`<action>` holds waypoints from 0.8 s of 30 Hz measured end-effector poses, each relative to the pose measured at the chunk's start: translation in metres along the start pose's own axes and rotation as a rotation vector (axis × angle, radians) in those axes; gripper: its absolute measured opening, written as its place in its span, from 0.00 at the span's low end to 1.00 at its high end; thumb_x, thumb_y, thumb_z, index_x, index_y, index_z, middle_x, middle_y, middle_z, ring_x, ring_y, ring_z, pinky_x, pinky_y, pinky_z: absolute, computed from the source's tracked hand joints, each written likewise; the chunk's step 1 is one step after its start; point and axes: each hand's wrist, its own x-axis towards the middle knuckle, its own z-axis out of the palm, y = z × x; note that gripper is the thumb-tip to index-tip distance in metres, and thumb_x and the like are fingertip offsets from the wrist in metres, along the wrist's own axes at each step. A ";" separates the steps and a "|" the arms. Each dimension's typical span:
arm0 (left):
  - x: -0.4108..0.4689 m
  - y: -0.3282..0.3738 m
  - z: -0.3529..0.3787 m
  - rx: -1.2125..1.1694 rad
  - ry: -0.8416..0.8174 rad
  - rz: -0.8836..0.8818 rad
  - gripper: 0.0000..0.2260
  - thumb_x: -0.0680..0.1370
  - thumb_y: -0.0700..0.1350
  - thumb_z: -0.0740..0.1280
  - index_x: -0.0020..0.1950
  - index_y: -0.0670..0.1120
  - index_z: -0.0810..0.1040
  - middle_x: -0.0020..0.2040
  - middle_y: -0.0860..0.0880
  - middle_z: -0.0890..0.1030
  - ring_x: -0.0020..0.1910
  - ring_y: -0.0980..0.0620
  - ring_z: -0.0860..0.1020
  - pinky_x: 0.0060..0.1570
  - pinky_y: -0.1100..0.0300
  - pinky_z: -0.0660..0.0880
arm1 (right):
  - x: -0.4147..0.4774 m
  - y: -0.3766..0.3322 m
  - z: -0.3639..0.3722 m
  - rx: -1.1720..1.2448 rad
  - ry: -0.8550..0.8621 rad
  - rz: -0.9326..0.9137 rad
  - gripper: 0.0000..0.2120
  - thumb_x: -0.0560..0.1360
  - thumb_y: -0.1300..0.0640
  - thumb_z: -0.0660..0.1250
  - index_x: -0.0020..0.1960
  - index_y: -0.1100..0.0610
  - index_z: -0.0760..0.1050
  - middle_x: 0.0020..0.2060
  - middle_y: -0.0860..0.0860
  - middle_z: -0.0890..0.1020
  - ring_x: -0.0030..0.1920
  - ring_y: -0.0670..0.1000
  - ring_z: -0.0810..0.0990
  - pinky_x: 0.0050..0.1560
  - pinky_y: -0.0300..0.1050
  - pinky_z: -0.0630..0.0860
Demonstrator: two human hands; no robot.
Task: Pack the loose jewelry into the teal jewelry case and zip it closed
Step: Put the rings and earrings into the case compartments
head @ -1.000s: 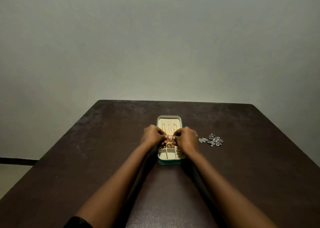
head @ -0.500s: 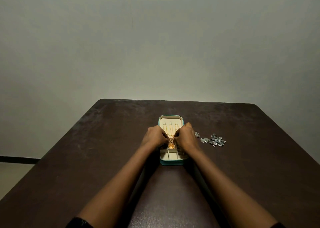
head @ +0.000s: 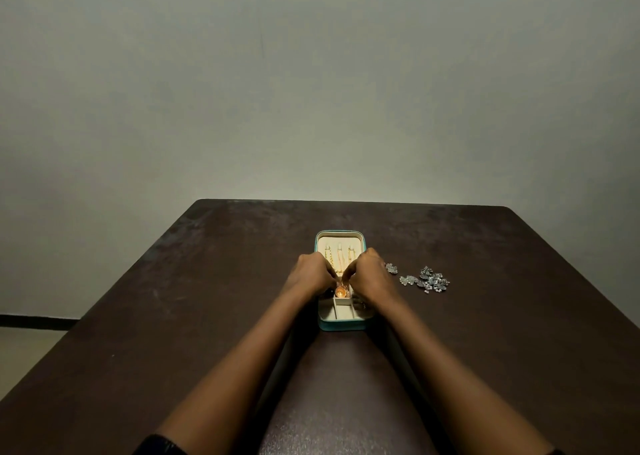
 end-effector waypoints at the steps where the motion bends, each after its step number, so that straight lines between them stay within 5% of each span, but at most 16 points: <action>1: 0.000 0.000 0.000 0.008 -0.002 -0.001 0.08 0.72 0.41 0.71 0.50 0.46 0.84 0.51 0.45 0.83 0.49 0.50 0.80 0.44 0.57 0.77 | 0.000 0.000 0.000 -0.008 -0.016 -0.005 0.12 0.74 0.65 0.63 0.54 0.61 0.81 0.59 0.60 0.71 0.59 0.59 0.74 0.62 0.51 0.72; 6: 0.003 0.002 -0.004 0.005 -0.048 0.001 0.09 0.74 0.41 0.70 0.53 0.44 0.83 0.53 0.45 0.82 0.51 0.51 0.79 0.49 0.58 0.78 | -0.002 0.004 -0.006 -0.022 -0.113 -0.041 0.10 0.74 0.61 0.67 0.54 0.55 0.82 0.59 0.58 0.71 0.58 0.57 0.74 0.62 0.48 0.72; 24: 0.000 0.007 -0.002 -0.033 -0.012 0.006 0.07 0.70 0.43 0.75 0.46 0.42 0.84 0.48 0.44 0.84 0.47 0.49 0.81 0.48 0.54 0.79 | -0.009 0.011 -0.006 0.037 0.032 -0.029 0.11 0.75 0.62 0.66 0.55 0.55 0.82 0.58 0.57 0.71 0.60 0.56 0.73 0.60 0.45 0.71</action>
